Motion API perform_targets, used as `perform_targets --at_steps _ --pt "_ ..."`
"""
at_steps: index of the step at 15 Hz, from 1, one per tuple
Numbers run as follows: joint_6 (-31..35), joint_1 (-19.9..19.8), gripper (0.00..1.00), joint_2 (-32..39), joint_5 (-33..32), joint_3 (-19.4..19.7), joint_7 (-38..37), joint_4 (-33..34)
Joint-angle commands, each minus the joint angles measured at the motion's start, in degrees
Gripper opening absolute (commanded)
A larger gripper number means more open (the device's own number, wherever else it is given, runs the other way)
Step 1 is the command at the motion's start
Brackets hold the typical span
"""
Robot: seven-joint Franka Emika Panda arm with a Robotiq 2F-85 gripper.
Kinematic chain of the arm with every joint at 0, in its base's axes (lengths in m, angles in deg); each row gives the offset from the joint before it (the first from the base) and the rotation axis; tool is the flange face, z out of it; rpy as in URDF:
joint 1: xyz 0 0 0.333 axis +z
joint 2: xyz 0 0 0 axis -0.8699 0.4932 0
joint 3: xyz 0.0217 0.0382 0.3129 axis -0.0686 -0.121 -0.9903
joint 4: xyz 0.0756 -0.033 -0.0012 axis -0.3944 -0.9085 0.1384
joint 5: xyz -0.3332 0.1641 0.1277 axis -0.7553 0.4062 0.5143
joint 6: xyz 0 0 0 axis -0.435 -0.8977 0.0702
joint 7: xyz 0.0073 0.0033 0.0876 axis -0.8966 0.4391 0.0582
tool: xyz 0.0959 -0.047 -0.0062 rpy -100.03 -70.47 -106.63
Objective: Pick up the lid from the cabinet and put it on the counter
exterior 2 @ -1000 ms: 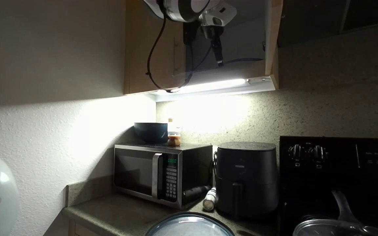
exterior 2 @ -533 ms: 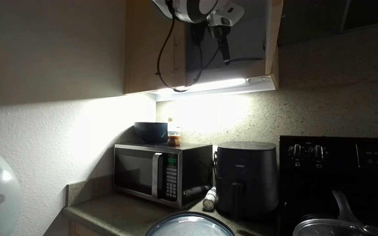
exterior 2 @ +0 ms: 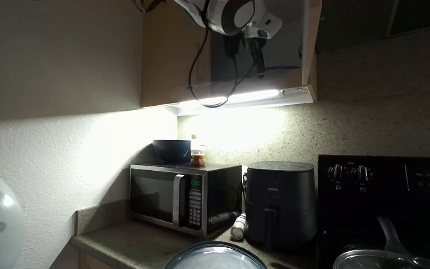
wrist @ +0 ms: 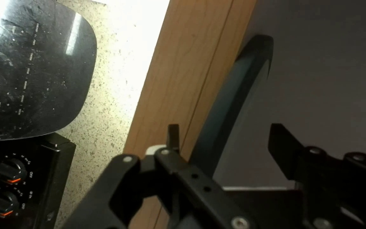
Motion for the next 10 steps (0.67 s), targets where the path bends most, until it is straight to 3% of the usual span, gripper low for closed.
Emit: perform_targets --at_steps 1,6,8,10 --pt "-2.6 -0.2 0.41 2.6 2.8 0.0 3.1 3.9" --pt "-5.3 -0.5 0.11 2.5 2.6 -0.3 4.1 4.9" --pt "-5.5 -0.3 0.12 1.9 2.3 -0.5 3.5 4.9" --pt "-6.0 0.0 0.06 0.1 1.4 -1.1 2.2 3.3"
